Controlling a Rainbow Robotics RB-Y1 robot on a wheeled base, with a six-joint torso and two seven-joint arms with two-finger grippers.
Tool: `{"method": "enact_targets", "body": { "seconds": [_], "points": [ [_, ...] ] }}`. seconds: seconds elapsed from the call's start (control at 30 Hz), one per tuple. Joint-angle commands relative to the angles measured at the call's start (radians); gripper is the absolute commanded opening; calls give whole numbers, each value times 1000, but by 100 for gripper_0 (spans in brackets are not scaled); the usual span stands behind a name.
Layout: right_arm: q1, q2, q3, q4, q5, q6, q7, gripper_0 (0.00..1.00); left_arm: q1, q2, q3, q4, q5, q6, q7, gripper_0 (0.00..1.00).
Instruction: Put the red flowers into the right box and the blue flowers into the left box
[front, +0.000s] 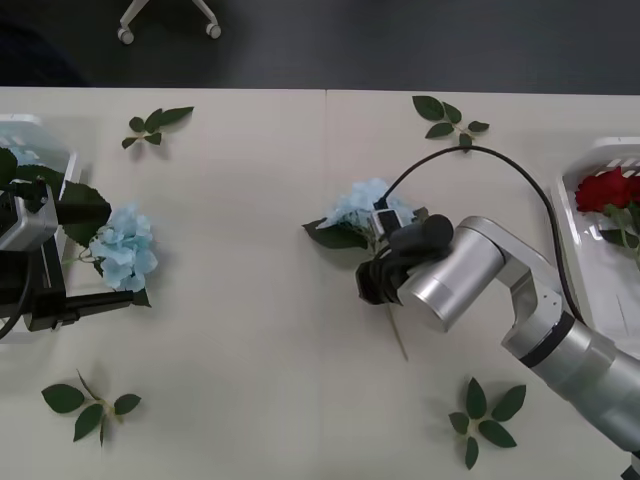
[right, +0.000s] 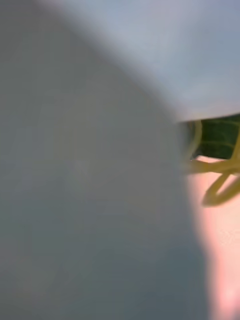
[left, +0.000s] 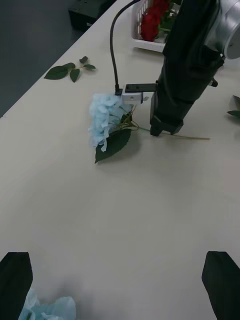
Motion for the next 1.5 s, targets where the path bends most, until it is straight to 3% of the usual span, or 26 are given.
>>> {"method": "enact_targets", "body": {
  "seconds": [0.03,0.4,0.67,0.77,1.03,1.23,1.5],
  "points": [
    [-13,8,-6,-31,4,1,-22,0,-10,8,12,-28,3,5,38,100],
    [-9,-101,-120,-269,-130,134,-12,0,-10,8,12,-28,3,5,38,100],
    [86,-199,-252,-501,-248,145,1,0,-10,8,12,-28,3,5,38,100],
    [152,-245,-324,-593,-325,87,15,0,-10,8,12,-28,3,5,38,100],
    [349,-405,-410,-734,-477,-297,61,0,-4,-30,-1,-16,5,9,38,100],
    [402,-521,-436,-801,-561,-485,85,0,-13,-63,3,-16,30,7,38,100],
    [462,-597,-466,-867,-636,-685,166,0,-19,-93,-1,-16,36,7,35,100]
  ]
}}
